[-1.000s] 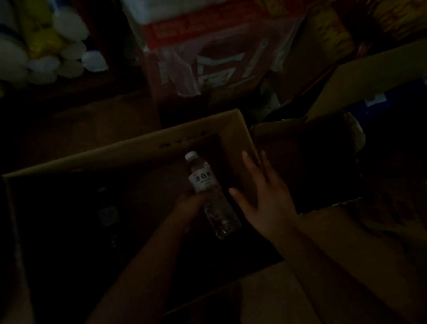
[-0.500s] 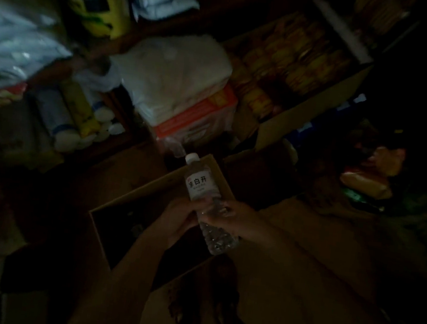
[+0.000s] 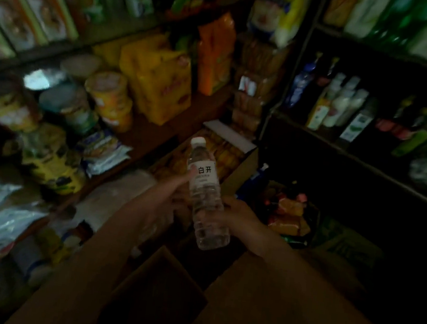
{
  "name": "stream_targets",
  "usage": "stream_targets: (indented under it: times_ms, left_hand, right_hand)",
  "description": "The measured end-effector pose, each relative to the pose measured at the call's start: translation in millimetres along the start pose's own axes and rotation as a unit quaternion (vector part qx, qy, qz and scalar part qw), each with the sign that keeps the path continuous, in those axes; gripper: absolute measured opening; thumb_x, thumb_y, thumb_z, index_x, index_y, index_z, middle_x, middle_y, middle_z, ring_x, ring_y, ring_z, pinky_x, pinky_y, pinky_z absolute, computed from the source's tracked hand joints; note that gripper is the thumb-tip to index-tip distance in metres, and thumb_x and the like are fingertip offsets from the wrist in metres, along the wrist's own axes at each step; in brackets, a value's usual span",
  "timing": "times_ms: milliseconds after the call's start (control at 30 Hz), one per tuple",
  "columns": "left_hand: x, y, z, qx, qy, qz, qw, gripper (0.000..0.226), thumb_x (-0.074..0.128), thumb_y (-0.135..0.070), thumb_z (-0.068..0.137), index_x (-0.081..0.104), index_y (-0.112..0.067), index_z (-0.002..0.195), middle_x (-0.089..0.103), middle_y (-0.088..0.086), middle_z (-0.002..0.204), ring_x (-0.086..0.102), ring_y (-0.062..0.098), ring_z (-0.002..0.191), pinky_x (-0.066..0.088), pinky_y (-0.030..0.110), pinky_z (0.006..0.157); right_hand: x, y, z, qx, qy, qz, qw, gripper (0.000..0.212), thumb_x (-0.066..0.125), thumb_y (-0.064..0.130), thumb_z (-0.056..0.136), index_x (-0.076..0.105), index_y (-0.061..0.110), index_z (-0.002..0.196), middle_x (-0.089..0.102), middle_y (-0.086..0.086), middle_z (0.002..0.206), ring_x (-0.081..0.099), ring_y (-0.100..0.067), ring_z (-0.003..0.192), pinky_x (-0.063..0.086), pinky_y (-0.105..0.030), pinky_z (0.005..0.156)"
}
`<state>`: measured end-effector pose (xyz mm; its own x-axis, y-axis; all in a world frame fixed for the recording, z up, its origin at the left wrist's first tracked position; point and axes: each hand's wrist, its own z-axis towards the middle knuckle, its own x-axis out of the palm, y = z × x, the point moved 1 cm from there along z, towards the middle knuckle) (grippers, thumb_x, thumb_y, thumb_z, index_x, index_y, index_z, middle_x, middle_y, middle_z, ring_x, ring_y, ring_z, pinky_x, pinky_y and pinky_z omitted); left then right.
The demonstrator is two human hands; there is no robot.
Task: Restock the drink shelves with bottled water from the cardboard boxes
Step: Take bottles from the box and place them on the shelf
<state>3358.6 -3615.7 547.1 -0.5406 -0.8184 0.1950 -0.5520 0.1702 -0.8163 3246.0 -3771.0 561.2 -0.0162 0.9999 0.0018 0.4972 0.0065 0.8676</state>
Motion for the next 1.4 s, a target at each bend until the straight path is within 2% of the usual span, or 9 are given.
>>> stream_targets:
  times_ms: [133, 233, 333, 400, 633, 767, 1067, 1267, 1400]
  left_hand:
    - [92, -87, 0, 0.083, 0.026, 0.022, 0.996, 0.07, 0.069, -0.065, 0.065, 0.061, -0.024, 0.122, 0.066, 0.004, 0.119, 0.064, 0.022, 0.107, 0.054, 0.038, 0.084]
    - [168, -129, 3, 0.118, 0.057, 0.054, 0.99, 0.068, 0.061, -0.069, 0.064, 0.062, -0.027, 0.117, 0.068, 0.003, 0.115, 0.065, 0.021, 0.106, 0.053, 0.041, 0.089]
    - [236, -159, 12, 0.133, 0.062, 0.08, 0.986, 0.071, 0.057, -0.068, 0.069, 0.057, -0.023, 0.123, 0.066, 0.006, 0.117, 0.063, 0.024, 0.107, 0.053, 0.042, 0.089]
    - [280, -177, 18, 0.146, 0.071, 0.093, 0.982, 0.069, 0.06, -0.064, 0.071, 0.055, -0.022, 0.125, 0.063, 0.007, 0.121, 0.062, 0.024, 0.107, 0.053, 0.038, 0.082]
    - [421, -230, 45, 0.18, 0.109, 0.149, 0.966, 0.042, 0.055, -0.055, 0.086, 0.062, -0.023, 0.111, 0.066, 0.004, 0.109, 0.064, 0.023, 0.099, 0.052, 0.034, 0.073]
    - [480, -251, 66, 0.189, 0.123, 0.169, 0.959, 0.042, 0.057, -0.056, 0.085, 0.065, -0.021, 0.106, 0.069, 0.005, 0.105, 0.066, 0.023, 0.095, 0.054, 0.034, 0.075]
    - [585, -296, 135, 0.22, 0.189, 0.196, 0.937, 0.052, 0.061, -0.054, 0.084, 0.059, -0.021, 0.125, 0.068, 0.005, 0.111, 0.065, 0.023, 0.099, 0.055, 0.036, 0.078]
    - [652, -331, 182, 0.244, 0.25, 0.262, 0.9, 0.043, 0.064, -0.055, 0.081, 0.068, -0.024, 0.111, 0.072, -0.001, 0.107, 0.067, 0.019, 0.1, 0.054, 0.04, 0.088]
    - [692, -354, 206, 0.264, 0.281, 0.317, 0.866, 0.031, 0.063, -0.055, 0.082, 0.071, -0.031, 0.102, 0.071, -0.01, 0.103, 0.066, 0.009, 0.098, 0.053, 0.026, 0.08]
  right_hand:
    - [-66, 37, -49, -0.038, -0.06, 0.011, 0.997, 0.044, 0.085, 0.031, 0.067, 0.067, 0.027, 0.107, 0.073, 0.002, 0.104, 0.07, -0.018, 0.096, 0.053, -0.042, 0.093]
    - [-123, 55, -79, -0.056, -0.111, 0.009, 0.992, 0.049, 0.088, 0.028, 0.062, 0.065, 0.025, 0.106, 0.074, 0.002, 0.099, 0.07, -0.018, 0.094, 0.053, -0.043, 0.093]
    - [-184, 69, -111, -0.083, -0.164, 0.007, 0.983, 0.057, 0.09, 0.021, 0.058, 0.063, 0.017, 0.108, 0.074, -0.001, 0.095, 0.072, -0.017, 0.087, 0.056, -0.034, 0.081]
    - [-222, 78, -133, -0.096, -0.184, 0.004, 0.978, 0.054, 0.087, 0.014, 0.065, 0.061, 0.013, 0.112, 0.073, -0.004, 0.1, 0.071, -0.018, 0.088, 0.055, -0.029, 0.075]
    - [-340, 94, -192, -0.155, -0.229, 0.005, 0.961, 0.035, 0.082, 0.018, 0.072, 0.069, 0.023, 0.104, 0.074, 0.002, 0.1, 0.071, -0.015, 0.093, 0.054, -0.036, 0.088]
    - [-390, 100, -211, -0.181, -0.251, 0.009, 0.951, 0.036, 0.082, 0.022, 0.073, 0.07, 0.021, 0.107, 0.074, 0.0, 0.102, 0.07, -0.017, 0.094, 0.053, -0.035, 0.089]
    - [-499, 112, -207, -0.207, -0.32, 0.048, 0.923, 0.041, 0.082, 0.018, 0.073, 0.069, 0.015, 0.112, 0.073, -0.001, 0.105, 0.069, -0.016, 0.098, 0.054, -0.031, 0.087]
    - [-580, 122, -200, -0.205, -0.376, 0.043, 0.903, 0.045, 0.083, 0.019, 0.072, 0.067, 0.018, 0.114, 0.073, 0.001, 0.105, 0.07, -0.014, 0.094, 0.056, -0.025, 0.074]
    - [-635, 120, -195, -0.21, -0.421, 0.031, 0.882, 0.059, 0.088, 0.023, 0.064, 0.065, 0.015, 0.118, 0.072, -0.001, 0.107, 0.07, -0.016, 0.096, 0.058, -0.034, 0.082]
